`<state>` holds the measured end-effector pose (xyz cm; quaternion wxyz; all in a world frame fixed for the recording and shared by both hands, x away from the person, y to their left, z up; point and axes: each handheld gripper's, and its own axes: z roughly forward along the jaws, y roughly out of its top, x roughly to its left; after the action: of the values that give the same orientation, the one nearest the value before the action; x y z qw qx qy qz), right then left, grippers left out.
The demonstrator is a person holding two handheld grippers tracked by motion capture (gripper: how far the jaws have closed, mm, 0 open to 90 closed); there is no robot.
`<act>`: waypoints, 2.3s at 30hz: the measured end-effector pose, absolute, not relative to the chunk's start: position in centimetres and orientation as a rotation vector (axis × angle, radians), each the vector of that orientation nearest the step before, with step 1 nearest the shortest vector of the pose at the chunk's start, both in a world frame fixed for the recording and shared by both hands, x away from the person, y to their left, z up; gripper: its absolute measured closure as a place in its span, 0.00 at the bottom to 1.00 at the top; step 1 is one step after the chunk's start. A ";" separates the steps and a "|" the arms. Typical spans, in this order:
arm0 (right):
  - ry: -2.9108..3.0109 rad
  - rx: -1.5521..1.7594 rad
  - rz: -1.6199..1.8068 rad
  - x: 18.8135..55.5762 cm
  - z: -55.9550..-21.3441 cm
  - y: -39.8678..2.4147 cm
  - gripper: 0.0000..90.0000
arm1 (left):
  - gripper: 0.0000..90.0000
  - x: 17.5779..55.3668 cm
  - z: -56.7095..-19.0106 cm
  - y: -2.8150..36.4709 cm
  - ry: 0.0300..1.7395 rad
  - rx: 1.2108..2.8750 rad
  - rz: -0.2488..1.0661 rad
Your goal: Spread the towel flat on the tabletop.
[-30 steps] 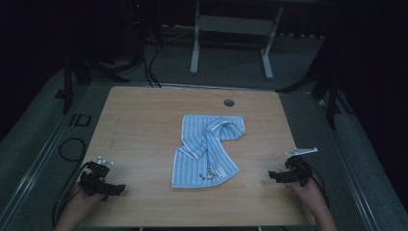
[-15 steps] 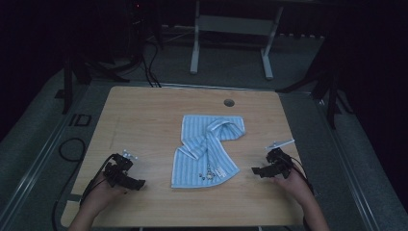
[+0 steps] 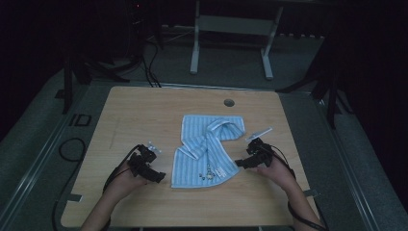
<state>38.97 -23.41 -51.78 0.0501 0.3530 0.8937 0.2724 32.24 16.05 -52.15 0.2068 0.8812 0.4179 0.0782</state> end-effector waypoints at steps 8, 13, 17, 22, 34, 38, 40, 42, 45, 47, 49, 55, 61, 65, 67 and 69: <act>2.766 1.003 0.814 40.5 -51.7 -20.1 0.24 | 0.16 33.8 -51.9 12.8 1.062 2.510 0.207; 2.787 0.953 0.808 41.7 -51.3 -18.0 0.26 | 0.16 34.5 -51.9 11.0 1.009 2.543 0.198; 2.798 0.933 0.804 42.9 -51.1 -16.7 0.27 | 0.17 35.2 -51.7 9.5 0.973 2.544 0.189; 2.805 0.931 0.816 44.1 -51.1 -15.6 0.31 | 0.19 36.1 -51.6 7.7 0.937 2.543 0.191; 2.802 0.929 0.866 46.2 -51.4 -14.7 0.56 | 0.34 38.3 -52.2 4.3 0.903 2.554 0.253; 2.832 0.915 0.842 46.2 -51.7 -14.5 0.69 | 0.51 38.7 -52.2 4.0 0.895 2.553 0.258; 2.843 0.903 0.831 46.1 -51.8 -14.4 0.79 | 0.57 39.1 -52.4 3.8 0.892 2.548 0.251; 2.846 0.872 0.827 45.8 -51.7 -14.3 0.95 | 0.69 39.2 -52.3 3.8 0.892 2.537 0.262; 2.844 0.861 0.849 45.6 -51.3 -14.5 0.98 | 0.83 39.3 -51.7 4.1 0.929 2.491 0.264; 2.849 0.825 0.855 45.1 -50.8 -14.7 0.99 | 0.94 39.4 -51.3 4.4 0.942 2.473 0.263; 2.844 0.810 0.863 44.7 -50.3 -14.9 0.99 | 0.95 39.3 -50.9 4.6 0.940 2.471 0.283; 2.790 0.782 0.917 42.9 -48.8 -16.5 0.99 | 0.96 38.9 -49.5 5.3 0.938 2.441 0.317; 2.741 0.800 0.974 41.0 -47.8 -19.2 0.99 | 0.96 38.7 -48.8 5.7 0.944 2.434 0.337; 2.710 0.832 0.995 40.1 -47.6 -21.5 0.99 | 0.96 38.5 -48.6 6.3 0.959 2.420 0.329; 2.695 0.861 0.997 39.7 -47.6 -22.8 0.99 | 0.96 38.5 -48.5 6.7 0.970 2.413 0.333; 2.683 0.891 1.018 39.1 -47.7 -24.1 0.99 | 0.96 38.7 -48.5 7.0 0.977 2.413 0.328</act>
<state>39.14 -24.09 -47.68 0.0684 0.2959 0.8908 0.3380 38.65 7.00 -48.54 0.2559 0.8890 0.3600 0.1209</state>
